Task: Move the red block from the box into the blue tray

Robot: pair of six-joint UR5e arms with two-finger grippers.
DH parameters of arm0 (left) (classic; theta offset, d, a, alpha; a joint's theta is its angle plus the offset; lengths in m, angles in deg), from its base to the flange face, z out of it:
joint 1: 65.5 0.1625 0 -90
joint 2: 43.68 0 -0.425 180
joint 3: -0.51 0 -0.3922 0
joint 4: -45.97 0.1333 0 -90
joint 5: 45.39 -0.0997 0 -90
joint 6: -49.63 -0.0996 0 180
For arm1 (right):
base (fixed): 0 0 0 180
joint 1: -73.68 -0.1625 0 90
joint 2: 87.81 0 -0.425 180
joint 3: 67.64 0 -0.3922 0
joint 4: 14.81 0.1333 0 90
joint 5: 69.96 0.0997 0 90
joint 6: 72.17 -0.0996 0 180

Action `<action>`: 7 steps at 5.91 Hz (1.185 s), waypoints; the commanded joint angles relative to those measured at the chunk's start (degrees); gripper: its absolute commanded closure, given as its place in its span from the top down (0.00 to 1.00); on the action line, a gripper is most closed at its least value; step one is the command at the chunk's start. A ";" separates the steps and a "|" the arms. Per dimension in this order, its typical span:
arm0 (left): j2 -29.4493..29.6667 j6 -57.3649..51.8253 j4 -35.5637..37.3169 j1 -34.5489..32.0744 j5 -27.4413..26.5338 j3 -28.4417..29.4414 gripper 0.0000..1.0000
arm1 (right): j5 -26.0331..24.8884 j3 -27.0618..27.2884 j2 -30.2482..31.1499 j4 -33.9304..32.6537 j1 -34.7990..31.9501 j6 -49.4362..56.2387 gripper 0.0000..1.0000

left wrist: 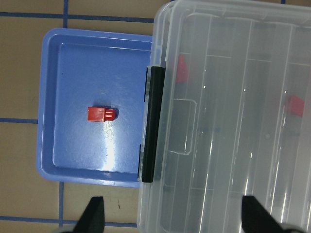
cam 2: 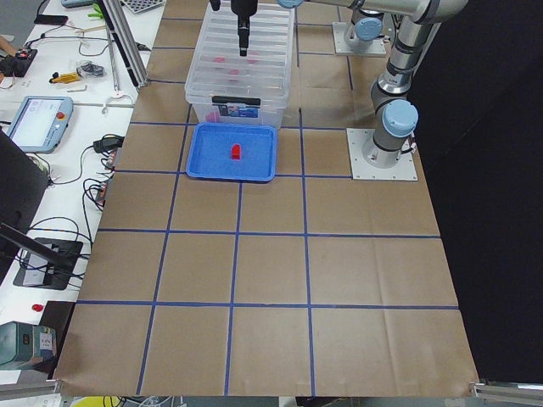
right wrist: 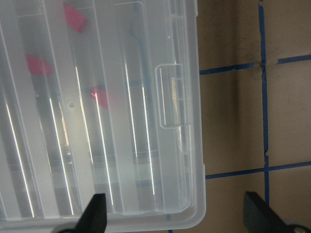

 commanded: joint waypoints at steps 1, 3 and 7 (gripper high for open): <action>0.25 -0.87 -0.44 0.02 -0.13 0.60 0.98 | -2.25 -1.69 -0.56 1.82 -3.60 -2.14 1.00; 0.51 -4.82 -0.35 0.19 -0.13 1.13 0.98 | -1.65 -1.34 -0.73 1.75 -3.52 -1.96 1.00; -0.19 -4.65 -0.61 0.11 -0.13 0.60 0.98 | -1.64 -1.08 -0.64 1.75 -3.52 -1.96 1.00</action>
